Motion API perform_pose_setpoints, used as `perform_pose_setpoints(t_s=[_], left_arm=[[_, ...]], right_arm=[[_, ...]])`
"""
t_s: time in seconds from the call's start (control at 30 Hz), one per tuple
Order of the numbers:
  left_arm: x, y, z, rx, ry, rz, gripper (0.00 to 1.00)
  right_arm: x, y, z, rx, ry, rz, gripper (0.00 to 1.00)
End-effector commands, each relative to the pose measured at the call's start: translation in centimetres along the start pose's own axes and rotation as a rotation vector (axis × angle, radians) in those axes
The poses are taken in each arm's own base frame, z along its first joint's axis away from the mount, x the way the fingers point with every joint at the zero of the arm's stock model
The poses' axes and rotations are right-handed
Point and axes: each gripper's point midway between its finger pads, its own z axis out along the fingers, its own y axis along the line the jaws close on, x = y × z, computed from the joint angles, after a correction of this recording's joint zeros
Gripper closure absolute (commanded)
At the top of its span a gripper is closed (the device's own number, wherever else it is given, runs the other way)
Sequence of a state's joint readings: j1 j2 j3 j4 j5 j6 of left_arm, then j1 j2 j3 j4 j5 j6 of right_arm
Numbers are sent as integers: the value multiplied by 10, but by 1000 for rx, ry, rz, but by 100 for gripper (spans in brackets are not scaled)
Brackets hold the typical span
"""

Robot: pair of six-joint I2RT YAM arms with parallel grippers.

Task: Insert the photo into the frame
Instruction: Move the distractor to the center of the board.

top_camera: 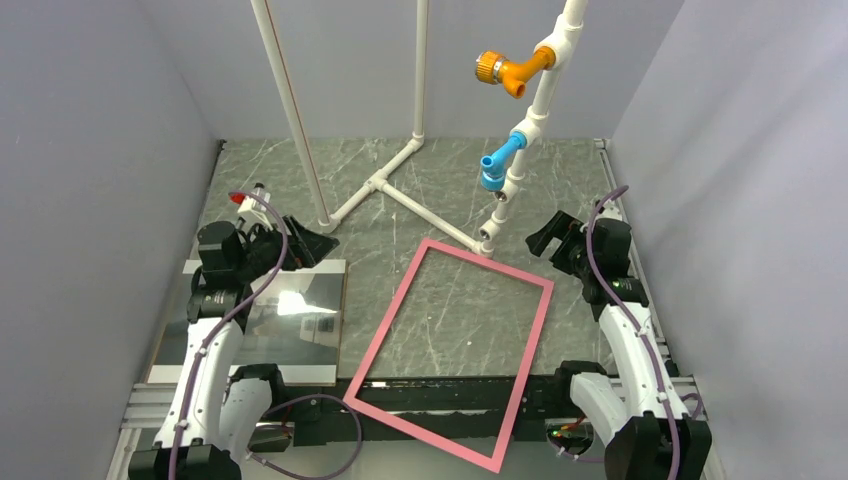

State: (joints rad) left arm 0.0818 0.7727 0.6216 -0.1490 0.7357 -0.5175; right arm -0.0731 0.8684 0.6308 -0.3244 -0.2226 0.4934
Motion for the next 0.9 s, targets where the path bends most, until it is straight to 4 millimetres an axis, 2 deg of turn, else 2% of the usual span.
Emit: perform_pose_setpoints(t_s=[0.0,0.23,0.47,0.67,0.87], left_arm=[[-7,-4,1,9,-6,26,1],[4,0,5,-10,40,19,1],[34,-1,22,-65,202,40,1],[60,-4,37,-145,331,115,1],[71,-3,47,-230,387,205,1]], right_arm=[[-17,15,-9,-38,-26,-26,0],[-18,17,-12,-17,2,-6,0],[-15,24,-16,-40,25,-14,0],[-1,24,-15,-47,78,-17,0],[6,33,-18,-88,94,-32,0]])
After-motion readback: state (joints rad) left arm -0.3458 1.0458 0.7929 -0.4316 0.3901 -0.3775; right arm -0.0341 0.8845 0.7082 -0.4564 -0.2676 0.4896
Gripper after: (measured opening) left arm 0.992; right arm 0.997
